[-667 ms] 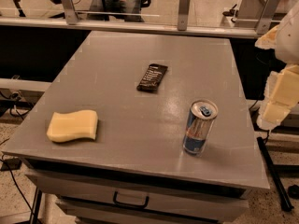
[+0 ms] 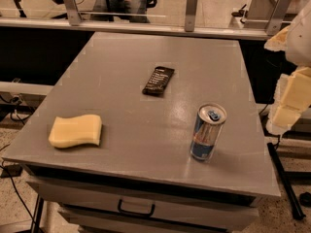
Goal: Move redbull can near rxbar chocolate
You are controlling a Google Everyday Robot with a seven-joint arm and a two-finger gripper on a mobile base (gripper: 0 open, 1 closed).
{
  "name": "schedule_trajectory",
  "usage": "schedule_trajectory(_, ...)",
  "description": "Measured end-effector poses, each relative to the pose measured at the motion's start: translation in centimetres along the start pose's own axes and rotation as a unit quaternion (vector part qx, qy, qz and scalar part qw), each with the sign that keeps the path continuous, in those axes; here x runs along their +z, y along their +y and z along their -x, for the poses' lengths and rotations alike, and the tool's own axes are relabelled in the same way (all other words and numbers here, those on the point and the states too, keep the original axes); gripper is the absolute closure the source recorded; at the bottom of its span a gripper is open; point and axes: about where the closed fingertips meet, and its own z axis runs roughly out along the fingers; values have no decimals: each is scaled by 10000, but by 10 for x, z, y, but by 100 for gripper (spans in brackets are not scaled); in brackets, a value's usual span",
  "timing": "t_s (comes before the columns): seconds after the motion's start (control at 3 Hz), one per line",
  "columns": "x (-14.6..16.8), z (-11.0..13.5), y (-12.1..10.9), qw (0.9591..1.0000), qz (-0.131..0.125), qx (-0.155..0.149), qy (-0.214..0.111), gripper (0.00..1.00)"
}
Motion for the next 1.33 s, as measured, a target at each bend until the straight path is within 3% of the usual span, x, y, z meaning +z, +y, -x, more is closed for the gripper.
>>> schedule_trajectory(0.33,9,16,12,9979,420,-142,-465,0)
schedule_trajectory(0.67,16,33,25,9920,832,-301,-905,0)
schedule_trajectory(1.0,24,52,48,9805,1272,-492,-1414,0)
schedule_trajectory(1.33,26,65,68,9720,1415,-612,-1772,0)
